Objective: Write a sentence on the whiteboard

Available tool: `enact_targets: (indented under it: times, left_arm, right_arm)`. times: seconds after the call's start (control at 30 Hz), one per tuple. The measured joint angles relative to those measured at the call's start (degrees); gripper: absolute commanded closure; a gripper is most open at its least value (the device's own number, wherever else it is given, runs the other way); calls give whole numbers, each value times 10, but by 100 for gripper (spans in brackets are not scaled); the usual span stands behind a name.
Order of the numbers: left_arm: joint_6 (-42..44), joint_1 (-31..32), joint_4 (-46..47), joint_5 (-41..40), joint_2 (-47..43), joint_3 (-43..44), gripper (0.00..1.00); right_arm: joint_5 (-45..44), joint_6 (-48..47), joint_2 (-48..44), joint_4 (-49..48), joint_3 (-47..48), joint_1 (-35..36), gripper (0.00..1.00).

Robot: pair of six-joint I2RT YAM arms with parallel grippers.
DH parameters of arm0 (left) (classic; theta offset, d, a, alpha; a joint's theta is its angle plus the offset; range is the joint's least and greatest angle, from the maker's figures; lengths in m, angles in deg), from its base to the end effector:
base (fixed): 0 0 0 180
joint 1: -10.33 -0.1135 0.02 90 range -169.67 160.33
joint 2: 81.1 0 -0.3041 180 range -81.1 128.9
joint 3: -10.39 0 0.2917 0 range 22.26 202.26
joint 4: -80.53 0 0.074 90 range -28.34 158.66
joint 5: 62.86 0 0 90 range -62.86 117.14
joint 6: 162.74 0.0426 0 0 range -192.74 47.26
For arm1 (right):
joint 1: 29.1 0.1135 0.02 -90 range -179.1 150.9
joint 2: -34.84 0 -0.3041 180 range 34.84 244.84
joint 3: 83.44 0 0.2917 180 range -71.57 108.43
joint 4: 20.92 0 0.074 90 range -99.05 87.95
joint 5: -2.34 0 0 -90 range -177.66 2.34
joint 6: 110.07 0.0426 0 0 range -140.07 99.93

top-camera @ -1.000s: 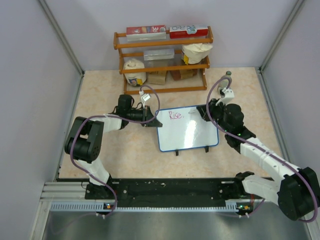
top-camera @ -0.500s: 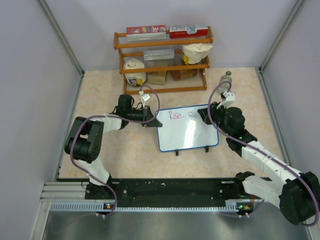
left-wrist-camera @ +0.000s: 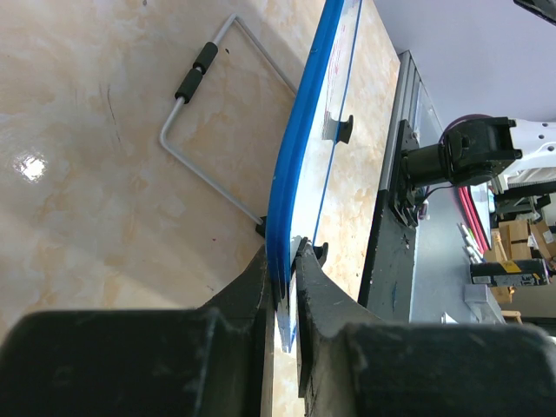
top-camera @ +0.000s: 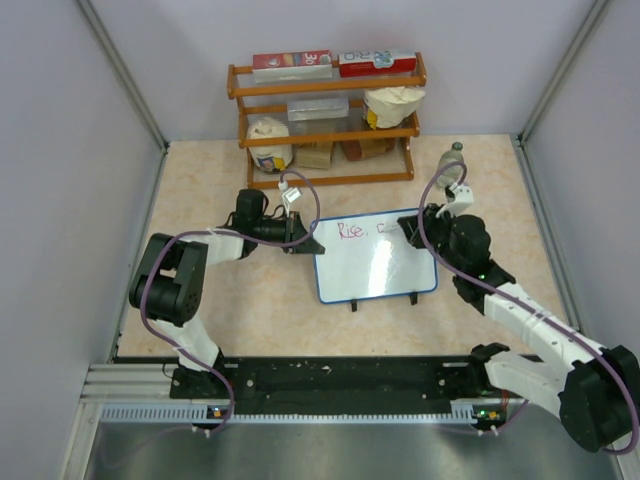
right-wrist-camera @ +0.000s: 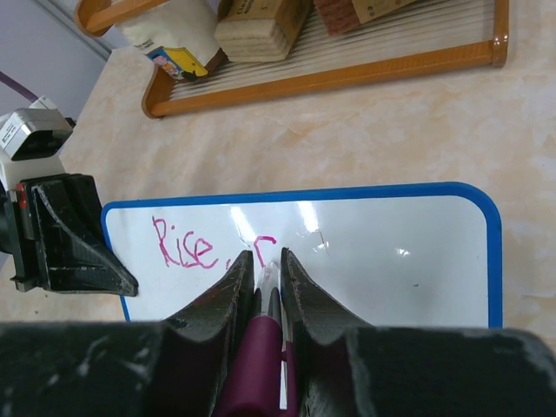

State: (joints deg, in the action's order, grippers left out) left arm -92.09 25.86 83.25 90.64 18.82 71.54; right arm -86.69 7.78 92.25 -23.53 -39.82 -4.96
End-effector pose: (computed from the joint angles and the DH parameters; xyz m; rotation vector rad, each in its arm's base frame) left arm 0.3511 -0.1371 0.1757 0.5876 2.1085 -1.5510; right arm 0.2314 0.1045 0.2776 0.0461 1.8146 0.6675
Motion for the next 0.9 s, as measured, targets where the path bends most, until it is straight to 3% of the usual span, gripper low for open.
enact_targets:
  times: [0.53,0.9]
  left_arm:
    - [0,0,2,2,0,0,100]
    - [0,0,2,2,0,0,100]
  right_arm:
    - [-27,5,-32,4,3,0,100]
    - [-29,9,10,-12,22,0,100]
